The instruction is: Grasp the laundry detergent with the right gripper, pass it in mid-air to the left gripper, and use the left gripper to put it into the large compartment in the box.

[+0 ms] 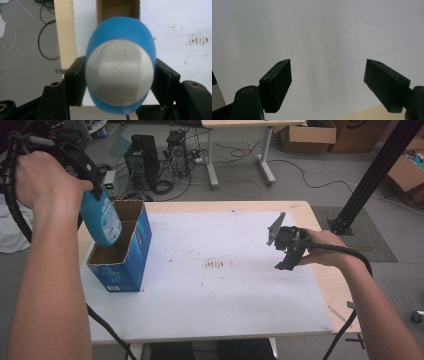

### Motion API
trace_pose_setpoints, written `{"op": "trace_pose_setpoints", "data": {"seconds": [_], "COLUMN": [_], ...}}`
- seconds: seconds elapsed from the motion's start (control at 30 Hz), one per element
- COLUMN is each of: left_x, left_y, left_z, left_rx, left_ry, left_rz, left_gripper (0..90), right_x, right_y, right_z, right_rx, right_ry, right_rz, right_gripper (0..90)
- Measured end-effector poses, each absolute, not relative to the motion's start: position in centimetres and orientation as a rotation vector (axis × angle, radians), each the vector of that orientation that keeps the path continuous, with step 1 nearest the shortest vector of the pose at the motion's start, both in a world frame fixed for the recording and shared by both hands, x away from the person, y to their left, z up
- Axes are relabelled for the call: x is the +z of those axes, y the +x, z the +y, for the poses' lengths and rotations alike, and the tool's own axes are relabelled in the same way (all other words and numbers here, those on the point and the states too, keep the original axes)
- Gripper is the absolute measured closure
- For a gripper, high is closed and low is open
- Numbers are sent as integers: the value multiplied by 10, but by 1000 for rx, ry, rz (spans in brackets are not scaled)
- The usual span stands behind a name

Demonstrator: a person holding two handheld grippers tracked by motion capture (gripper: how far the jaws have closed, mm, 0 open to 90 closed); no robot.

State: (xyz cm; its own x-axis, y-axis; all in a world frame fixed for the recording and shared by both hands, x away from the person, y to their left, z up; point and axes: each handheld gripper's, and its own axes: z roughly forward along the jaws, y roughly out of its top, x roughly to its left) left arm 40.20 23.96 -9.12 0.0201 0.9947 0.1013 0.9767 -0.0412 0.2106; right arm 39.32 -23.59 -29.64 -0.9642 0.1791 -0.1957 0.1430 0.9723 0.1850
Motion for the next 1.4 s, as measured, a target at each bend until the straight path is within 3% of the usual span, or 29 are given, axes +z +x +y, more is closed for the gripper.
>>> {"op": "trace_pose_setpoints", "data": {"seconds": [1.4], "left_x": [-205], "left_y": [419], "left_z": [237], "left_rx": [223], "left_ry": [2243], "left_rz": [2186], "left_gripper": [385], "right_x": [-299], "right_y": [388], "right_z": [-241], "right_rx": [262], "right_ry": [240], "right_rz": [2911], "right_gripper": [232]}}
